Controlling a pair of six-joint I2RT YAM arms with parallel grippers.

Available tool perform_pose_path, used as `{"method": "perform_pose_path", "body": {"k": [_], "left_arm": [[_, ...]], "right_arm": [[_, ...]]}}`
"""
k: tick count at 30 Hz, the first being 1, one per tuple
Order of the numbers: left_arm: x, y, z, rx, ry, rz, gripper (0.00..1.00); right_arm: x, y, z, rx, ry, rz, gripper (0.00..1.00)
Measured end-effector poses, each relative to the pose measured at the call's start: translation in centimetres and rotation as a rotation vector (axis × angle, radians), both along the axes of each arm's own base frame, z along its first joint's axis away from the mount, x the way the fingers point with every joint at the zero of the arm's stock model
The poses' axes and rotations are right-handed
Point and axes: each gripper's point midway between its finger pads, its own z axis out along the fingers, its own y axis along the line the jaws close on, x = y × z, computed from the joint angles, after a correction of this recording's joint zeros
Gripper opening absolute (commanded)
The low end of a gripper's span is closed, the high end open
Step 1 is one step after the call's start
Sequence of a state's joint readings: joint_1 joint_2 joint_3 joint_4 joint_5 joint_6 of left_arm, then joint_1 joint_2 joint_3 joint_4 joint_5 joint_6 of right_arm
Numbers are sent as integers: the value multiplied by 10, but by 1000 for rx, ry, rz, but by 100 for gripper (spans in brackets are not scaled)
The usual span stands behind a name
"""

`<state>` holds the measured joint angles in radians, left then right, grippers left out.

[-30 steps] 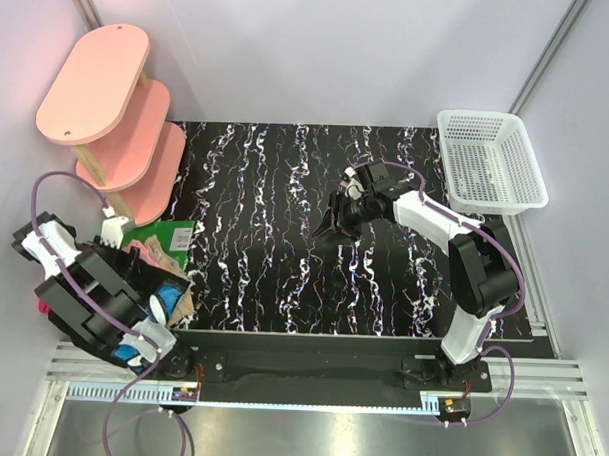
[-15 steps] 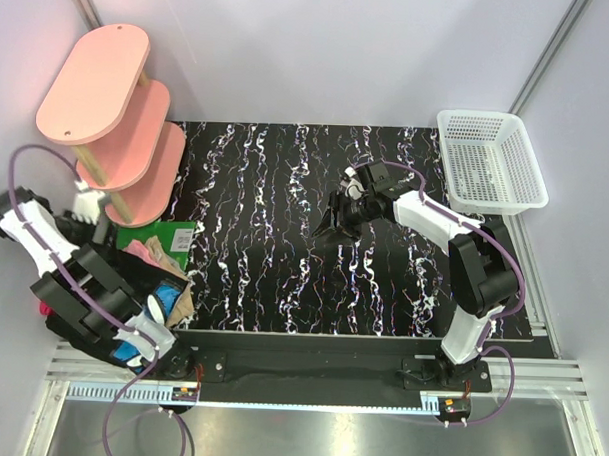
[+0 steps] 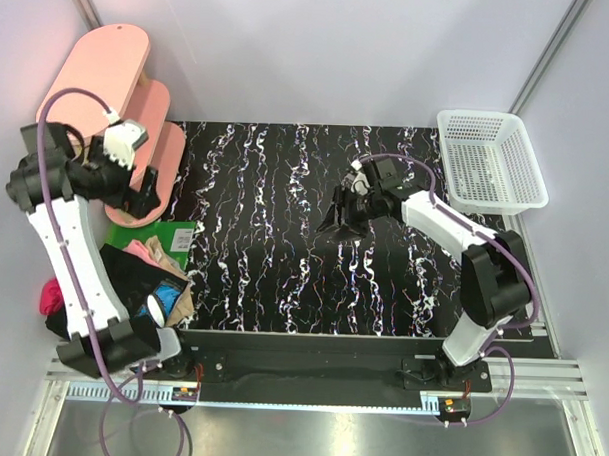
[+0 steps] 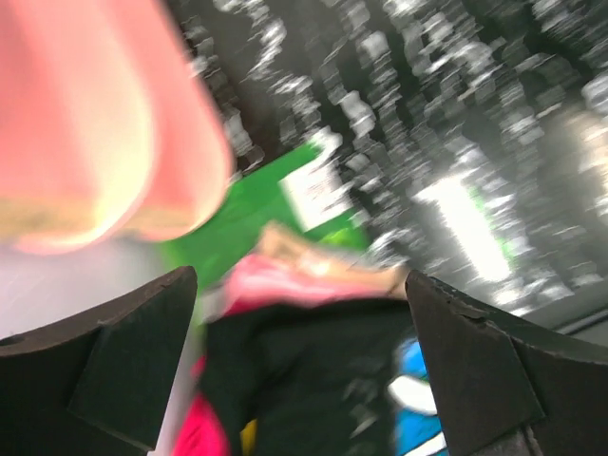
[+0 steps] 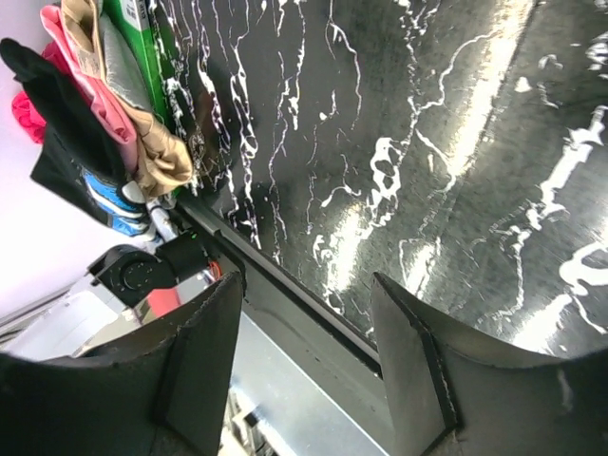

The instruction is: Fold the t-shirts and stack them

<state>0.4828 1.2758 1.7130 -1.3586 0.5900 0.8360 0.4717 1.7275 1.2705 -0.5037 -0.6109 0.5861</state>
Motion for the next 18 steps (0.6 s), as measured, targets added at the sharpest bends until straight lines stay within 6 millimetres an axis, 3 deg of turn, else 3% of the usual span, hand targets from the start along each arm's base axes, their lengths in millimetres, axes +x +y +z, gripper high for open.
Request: {"method": "perform_pose_path", "body": {"k": [2, 8, 13, 18], "left_arm": [[14, -16, 0, -99, 24, -22, 99], [46, -61, -28, -352, 170, -47, 99], [45, -110, -61, -256, 204, -109, 99], [48, -129, -63, -162, 175, -112, 99]], "right_arm": [[0, -5, 6, -12, -23, -10, 63], [11, -33, 39, -16, -118, -75, 64], [26, -70, 57, -32, -170, -170, 65], [36, -93, 70, -46, -208, -229, 66]]}}
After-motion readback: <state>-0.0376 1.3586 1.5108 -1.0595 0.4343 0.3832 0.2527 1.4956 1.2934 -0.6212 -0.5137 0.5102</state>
